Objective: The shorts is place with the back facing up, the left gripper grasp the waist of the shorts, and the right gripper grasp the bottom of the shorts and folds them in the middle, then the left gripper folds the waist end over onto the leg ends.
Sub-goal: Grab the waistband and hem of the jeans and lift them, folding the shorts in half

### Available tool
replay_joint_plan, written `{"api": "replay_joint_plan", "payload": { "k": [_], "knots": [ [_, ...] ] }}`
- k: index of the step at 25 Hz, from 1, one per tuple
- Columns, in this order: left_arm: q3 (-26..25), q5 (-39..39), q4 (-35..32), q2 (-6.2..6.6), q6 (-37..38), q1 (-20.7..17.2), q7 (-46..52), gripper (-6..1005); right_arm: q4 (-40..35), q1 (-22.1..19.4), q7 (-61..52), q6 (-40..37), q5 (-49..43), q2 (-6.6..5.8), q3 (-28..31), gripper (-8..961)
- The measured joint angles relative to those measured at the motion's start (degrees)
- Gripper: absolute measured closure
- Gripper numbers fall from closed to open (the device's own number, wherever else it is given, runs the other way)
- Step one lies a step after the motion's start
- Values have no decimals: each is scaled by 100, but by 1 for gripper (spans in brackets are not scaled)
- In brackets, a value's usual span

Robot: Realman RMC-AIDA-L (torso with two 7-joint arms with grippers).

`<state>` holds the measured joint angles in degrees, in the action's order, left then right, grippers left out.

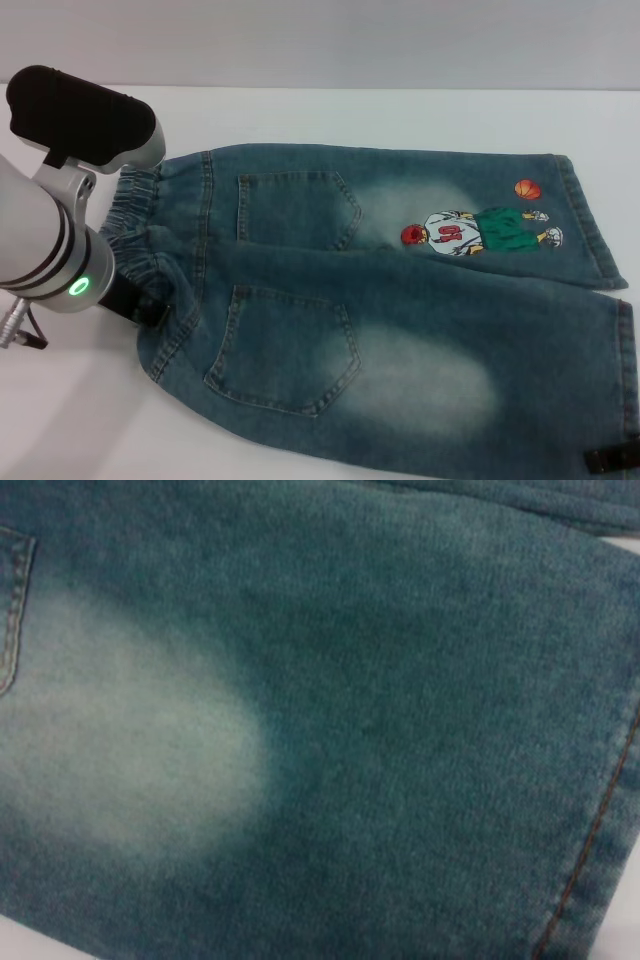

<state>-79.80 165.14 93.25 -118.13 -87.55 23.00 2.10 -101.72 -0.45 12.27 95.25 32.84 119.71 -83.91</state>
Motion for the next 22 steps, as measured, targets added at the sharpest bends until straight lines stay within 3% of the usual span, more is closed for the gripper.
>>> {"api": "replay_joint_plan", "payload": {
  "k": [22],
  "knots": [
    [70, -6, 66, -9, -3, 17, 32, 785, 154, 31, -2, -52, -15, -17, -47, 263]
  ]
}}
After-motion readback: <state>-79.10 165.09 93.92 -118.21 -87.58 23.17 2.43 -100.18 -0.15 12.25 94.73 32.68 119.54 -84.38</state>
